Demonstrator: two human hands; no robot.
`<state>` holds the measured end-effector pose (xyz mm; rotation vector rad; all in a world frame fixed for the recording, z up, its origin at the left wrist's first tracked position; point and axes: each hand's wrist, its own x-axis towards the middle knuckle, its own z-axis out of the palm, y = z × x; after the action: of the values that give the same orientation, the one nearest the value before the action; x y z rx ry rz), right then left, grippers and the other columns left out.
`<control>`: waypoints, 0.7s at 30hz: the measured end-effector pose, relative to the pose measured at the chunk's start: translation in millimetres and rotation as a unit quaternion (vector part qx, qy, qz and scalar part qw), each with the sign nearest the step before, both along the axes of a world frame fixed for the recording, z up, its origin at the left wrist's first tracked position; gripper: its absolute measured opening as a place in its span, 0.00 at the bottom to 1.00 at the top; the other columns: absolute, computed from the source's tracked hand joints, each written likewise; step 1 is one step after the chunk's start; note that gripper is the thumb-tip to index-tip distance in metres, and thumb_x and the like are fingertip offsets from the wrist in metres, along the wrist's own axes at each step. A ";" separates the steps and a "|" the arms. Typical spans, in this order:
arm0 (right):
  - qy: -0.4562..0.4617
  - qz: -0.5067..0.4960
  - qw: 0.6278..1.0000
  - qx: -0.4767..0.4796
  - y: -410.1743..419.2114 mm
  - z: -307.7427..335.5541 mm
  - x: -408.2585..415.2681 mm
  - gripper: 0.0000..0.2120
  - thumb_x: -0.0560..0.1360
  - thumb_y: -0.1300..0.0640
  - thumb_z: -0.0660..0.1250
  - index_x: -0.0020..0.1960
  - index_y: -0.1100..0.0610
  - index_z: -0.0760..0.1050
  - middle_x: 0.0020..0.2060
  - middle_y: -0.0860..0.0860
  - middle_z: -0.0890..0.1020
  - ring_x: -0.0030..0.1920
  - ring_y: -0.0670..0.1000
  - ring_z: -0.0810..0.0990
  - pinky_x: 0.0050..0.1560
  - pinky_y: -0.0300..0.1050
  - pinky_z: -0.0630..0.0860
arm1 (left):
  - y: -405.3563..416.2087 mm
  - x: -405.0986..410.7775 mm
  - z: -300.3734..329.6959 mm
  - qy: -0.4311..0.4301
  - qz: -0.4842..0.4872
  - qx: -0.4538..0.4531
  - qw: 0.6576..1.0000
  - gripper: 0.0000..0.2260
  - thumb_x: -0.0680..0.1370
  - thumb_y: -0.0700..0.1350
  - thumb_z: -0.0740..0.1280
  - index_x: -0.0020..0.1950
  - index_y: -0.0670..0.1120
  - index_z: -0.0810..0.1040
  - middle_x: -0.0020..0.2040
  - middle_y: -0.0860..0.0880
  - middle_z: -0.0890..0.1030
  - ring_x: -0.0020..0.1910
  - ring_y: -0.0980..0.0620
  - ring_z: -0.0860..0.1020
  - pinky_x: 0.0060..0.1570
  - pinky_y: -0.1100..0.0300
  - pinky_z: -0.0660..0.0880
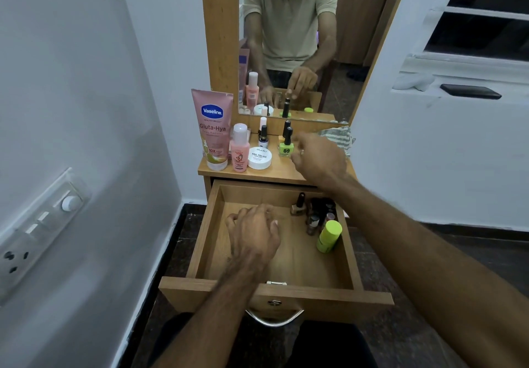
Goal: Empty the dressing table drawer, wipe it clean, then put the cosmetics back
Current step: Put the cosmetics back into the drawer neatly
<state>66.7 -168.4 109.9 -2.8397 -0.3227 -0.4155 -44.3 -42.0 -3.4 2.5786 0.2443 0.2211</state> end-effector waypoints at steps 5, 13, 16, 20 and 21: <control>0.047 -0.009 0.998 -0.035 14.4 10.6 25.4 0.28 0.79 0.56 0.66 0.78 0.47 0.64 0.68 0.51 0.75 0.63 0.56 0.77 0.54 0.53 0.77 | 1.1 -2.3 2.8 0.005 -0.001 -0.004 1.000 0.15 0.80 0.54 0.66 0.67 0.58 0.75 0.58 0.58 0.81 0.63 0.55 0.72 0.68 0.51 0.60; 0.010 -0.018 0.999 0.048 14.6 14.7 24.7 0.05 0.79 0.53 0.68 0.55 0.50 0.77 0.49 0.50 0.83 0.48 0.52 0.79 0.49 0.54 0.79 | -0.1 -2.5 4.0 0.009 -0.005 -0.004 1.000 0.16 0.80 0.54 0.66 0.68 0.57 0.74 0.58 0.57 0.80 0.63 0.55 0.73 0.69 0.50 0.61; 0.013 -0.001 0.998 0.068 8.4 17.9 12.9 0.10 0.78 0.52 0.69 0.59 0.49 0.79 0.50 0.48 0.84 0.50 0.51 0.80 0.49 0.53 0.80 | 0.6 -2.5 3.2 0.009 -0.005 -0.004 1.000 0.15 0.80 0.54 0.66 0.67 0.57 0.75 0.58 0.58 0.80 0.62 0.55 0.73 0.69 0.50 0.61; 0.044 0.057 0.996 0.054 -5.2 24.3 -9.6 0.10 0.77 0.52 0.71 0.58 0.49 0.83 0.48 0.45 0.85 0.47 0.47 0.81 0.47 0.50 0.81 | 0.3 -1.1 2.9 0.011 -0.005 -0.001 1.000 0.15 0.80 0.54 0.66 0.66 0.57 0.75 0.58 0.57 0.81 0.62 0.55 0.73 0.68 0.50 0.60; 0.069 0.069 0.994 0.039 -9.5 23.7 -15.5 0.09 0.76 0.52 0.71 0.55 0.49 0.84 0.47 0.44 0.84 0.46 0.46 0.81 0.47 0.49 0.81 | 0.1 -0.7 3.0 0.008 -0.004 0.003 1.000 0.15 0.80 0.54 0.66 0.66 0.57 0.75 0.57 0.58 0.81 0.62 0.55 0.73 0.67 0.51 0.60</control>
<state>51.2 -178.0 133.7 -2.7305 -0.4617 -0.1977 -45.0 -41.9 -0.4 2.5888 0.2399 0.1976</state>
